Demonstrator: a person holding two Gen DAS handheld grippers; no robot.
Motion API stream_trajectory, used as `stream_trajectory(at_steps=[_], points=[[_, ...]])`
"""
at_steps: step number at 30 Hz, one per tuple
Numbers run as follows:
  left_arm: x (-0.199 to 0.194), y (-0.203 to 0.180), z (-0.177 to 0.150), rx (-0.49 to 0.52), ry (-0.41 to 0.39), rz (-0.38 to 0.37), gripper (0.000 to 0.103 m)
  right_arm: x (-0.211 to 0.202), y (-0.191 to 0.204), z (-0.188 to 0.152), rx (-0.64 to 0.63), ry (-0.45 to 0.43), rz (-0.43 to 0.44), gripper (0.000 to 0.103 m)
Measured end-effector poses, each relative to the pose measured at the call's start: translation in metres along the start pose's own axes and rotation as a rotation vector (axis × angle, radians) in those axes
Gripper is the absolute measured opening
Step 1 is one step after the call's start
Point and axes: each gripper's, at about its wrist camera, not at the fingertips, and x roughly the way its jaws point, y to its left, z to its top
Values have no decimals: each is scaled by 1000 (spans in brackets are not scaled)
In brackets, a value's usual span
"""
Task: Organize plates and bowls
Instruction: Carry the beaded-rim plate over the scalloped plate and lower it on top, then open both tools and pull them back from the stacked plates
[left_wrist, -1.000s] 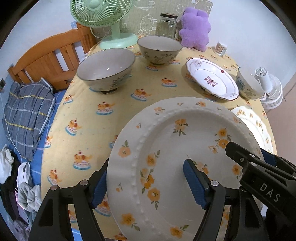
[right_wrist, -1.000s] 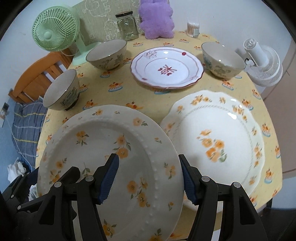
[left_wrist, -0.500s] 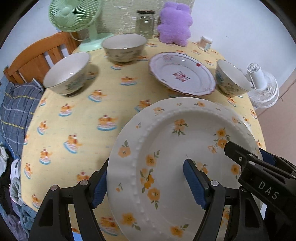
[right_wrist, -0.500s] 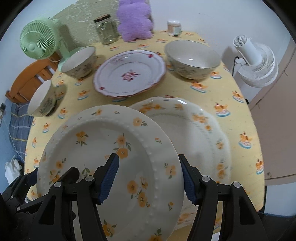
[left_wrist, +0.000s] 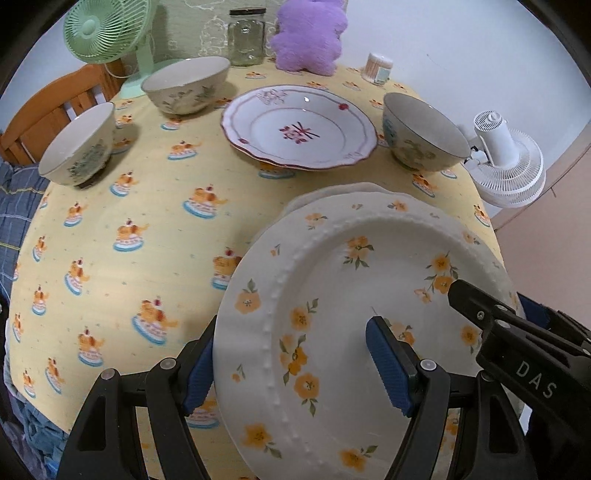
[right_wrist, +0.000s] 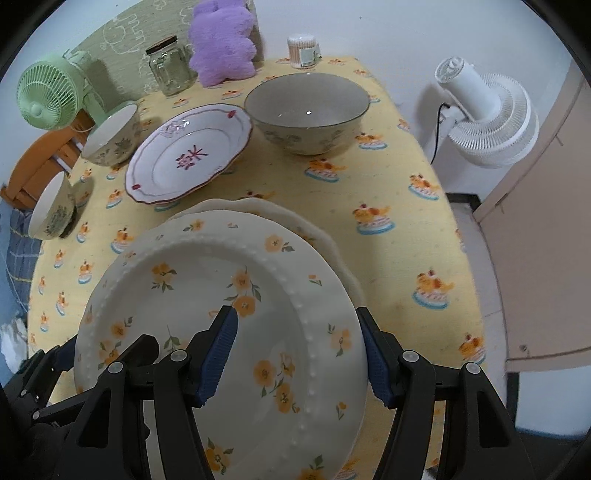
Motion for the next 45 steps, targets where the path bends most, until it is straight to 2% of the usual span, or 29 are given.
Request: stream_trajectory(at_steps=[8,17,33,45], points=[[16,-19,-3,-5,26,-9,76,5,-21,2,-6,0,-10,67],[28,-27,-4,-7,46,15,77,18,-31,3,-2,20,2,67],[35,-37,1,23,47,104,80,34,-36,1,17,43,26,67],[36,-48,1,83,47,218,81,30,-36,-1,22,31,50,67]])
